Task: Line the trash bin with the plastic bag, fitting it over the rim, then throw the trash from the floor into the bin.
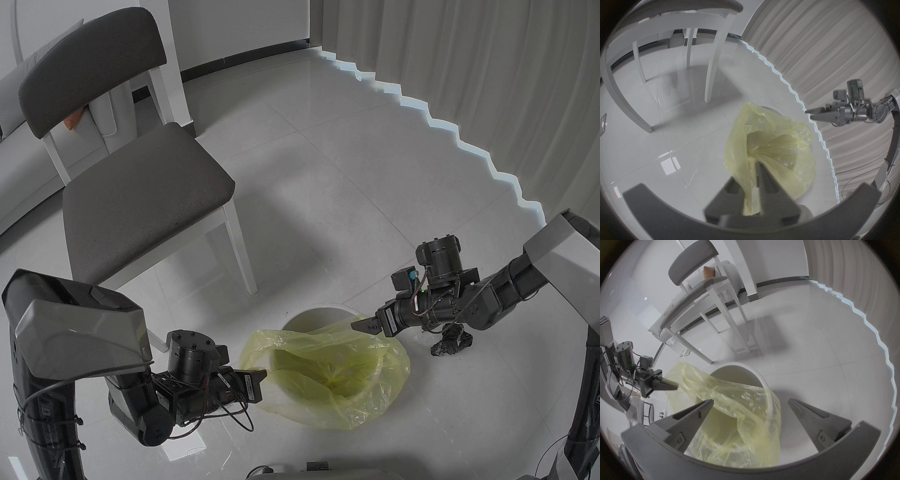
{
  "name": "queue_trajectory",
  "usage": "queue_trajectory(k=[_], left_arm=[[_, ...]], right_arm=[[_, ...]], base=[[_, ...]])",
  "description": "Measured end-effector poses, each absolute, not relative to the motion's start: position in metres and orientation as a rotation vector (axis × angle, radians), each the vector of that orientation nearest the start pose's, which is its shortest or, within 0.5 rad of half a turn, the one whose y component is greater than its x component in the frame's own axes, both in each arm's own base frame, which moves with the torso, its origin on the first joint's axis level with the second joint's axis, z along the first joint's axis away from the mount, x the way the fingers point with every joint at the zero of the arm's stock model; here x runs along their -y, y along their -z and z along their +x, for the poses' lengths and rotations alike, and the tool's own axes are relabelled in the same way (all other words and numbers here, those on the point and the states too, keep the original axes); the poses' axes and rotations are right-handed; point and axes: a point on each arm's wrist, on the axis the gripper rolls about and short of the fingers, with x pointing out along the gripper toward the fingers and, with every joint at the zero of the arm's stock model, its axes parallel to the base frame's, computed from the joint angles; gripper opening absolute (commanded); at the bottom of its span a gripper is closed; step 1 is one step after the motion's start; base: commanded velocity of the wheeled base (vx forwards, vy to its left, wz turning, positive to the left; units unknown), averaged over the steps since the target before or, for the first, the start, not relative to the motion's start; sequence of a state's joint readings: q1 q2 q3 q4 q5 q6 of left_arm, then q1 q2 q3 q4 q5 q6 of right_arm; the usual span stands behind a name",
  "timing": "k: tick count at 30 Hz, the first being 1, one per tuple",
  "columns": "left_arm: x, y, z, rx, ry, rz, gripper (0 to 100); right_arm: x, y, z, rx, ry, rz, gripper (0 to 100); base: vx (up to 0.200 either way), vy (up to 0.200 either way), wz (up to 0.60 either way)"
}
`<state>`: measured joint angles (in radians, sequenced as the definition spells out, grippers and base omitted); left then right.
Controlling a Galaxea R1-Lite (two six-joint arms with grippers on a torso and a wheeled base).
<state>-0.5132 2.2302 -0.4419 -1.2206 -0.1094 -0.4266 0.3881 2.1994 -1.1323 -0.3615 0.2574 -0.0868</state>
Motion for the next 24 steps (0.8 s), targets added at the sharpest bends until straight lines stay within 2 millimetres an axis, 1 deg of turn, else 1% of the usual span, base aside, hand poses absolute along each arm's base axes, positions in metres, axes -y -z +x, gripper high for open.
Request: queue_trajectory(k=[3, 7, 10, 11, 15, 24], left_arm=[[0.153, 0.008, 0.267, -0.686, 0.47, -0.284, 100], [0.151, 0.007, 0.268, -0.682, 0.461, -0.287, 100], [0.148, 0.002, 0.268, -0.668, 0.455, -0.292, 100], [0.146, -0.002, 0.268, -0.656, 0.452, -0.296, 100], [0.143, -0.007, 0.268, -0.641, 0.448, -0.302, 100], [0.141, -0.013, 0.268, -0.622, 0.447, -0.308, 100]], right_arm=[[-0.168, -0.06, 0.38, -0.691, -0.669, -0.149, 100], [-0.179, -0.056, 0.388, -0.692, -0.707, -0.209, 100], [-0.188, -0.049, 0.39, -0.692, -0.741, -0.259, 100], [-0.193, -0.042, 0.389, -0.693, -0.766, -0.297, 100], [-0.197, -0.033, 0.388, -0.692, -0.798, -0.356, 100], [-0.199, -0.024, 0.389, -0.689, -0.818, -0.407, 100]], base=[[0.0, 0.0, 0.0], [0.0, 0.0, 0.0], [0.0, 0.0, 0.0], [0.0, 0.0, 0.0], [0.0, 0.0, 0.0], [0.0, 0.0, 0.0]])
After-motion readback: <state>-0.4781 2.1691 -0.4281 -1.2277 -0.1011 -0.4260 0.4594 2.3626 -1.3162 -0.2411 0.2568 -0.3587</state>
